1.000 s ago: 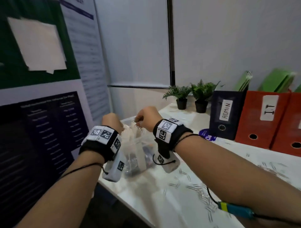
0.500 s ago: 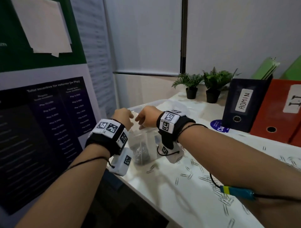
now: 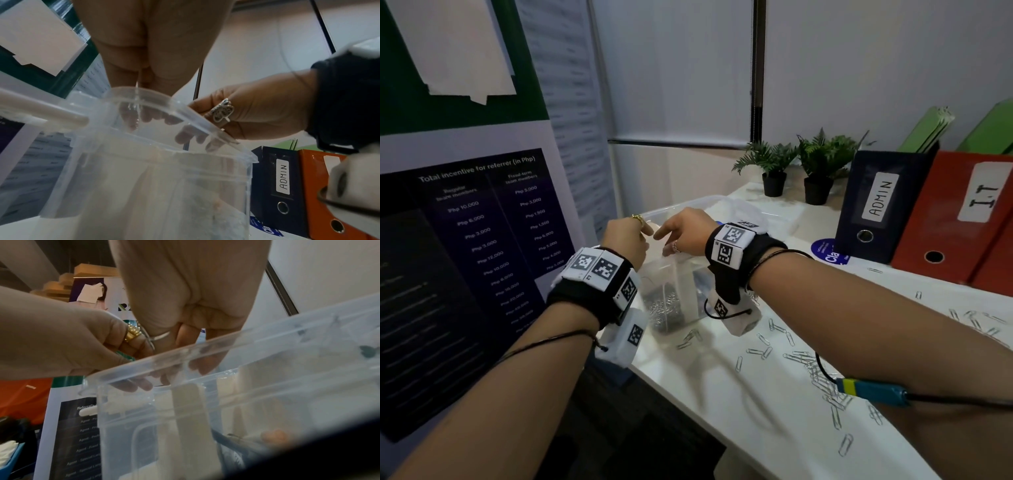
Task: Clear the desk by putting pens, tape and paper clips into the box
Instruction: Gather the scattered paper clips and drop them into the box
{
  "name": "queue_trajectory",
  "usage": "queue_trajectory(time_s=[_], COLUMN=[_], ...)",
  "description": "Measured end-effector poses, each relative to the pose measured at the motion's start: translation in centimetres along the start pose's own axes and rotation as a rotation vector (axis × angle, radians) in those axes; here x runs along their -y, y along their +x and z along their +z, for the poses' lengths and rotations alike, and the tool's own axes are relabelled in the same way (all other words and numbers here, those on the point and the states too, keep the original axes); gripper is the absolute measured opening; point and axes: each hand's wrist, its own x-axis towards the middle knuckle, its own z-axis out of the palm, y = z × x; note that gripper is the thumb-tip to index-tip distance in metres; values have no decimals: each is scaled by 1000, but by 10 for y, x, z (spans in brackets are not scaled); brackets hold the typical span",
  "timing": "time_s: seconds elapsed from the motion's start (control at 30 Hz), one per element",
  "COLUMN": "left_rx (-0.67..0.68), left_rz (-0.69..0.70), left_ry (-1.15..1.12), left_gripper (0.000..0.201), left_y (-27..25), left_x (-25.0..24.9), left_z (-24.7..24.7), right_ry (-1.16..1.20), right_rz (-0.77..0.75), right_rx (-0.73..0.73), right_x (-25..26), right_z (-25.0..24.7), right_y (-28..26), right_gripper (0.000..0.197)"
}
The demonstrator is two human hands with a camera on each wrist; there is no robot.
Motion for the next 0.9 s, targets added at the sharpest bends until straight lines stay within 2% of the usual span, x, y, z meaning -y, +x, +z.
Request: queue_trajectory(time_s=[0.1,0.2,0.27,0.37,0.43,0.5,0.57,0.63,0.8,0.9], left_rx=[-8,-27,-87,-158,-116,-31,28,95,464,595], left_rz=[29,1,19,119,160,199,244,273,207,173], left_ry=[-10,-75,-108,-85,-78,-7,5,42,342,492], left_gripper=[28,34,36,29,23,22,27,30,29,31], left_y=[-5,-13,-21,-38,-52,-68,-81,-87,-86,-89], left_x=[0,1,-1,-6,-11,-18,-24,-26,-26,-26], left_z=[1,4,4,4,7,13,24,38,76,92], right_ry=[26,54,78,68,40,-14,-109,-227,-367,-454], right_rz=[14,6,-29,-119,-156,-186,-152,-46,244,245], right_rx=[-2,-28,-74,-209,-339,-387,-285,-126,147,277], right_x=[-2,-4,-5,-16,-32,-48,-62,-77,-98,-98], right_z=[0,1,1,-3,-7,-7,-3,2,20,31], right_y=[0,-5,-15,-38,-56,-75,-92,-106,-115,-112], right_gripper=[38,34,32,28,25,21,19,19,34,40])
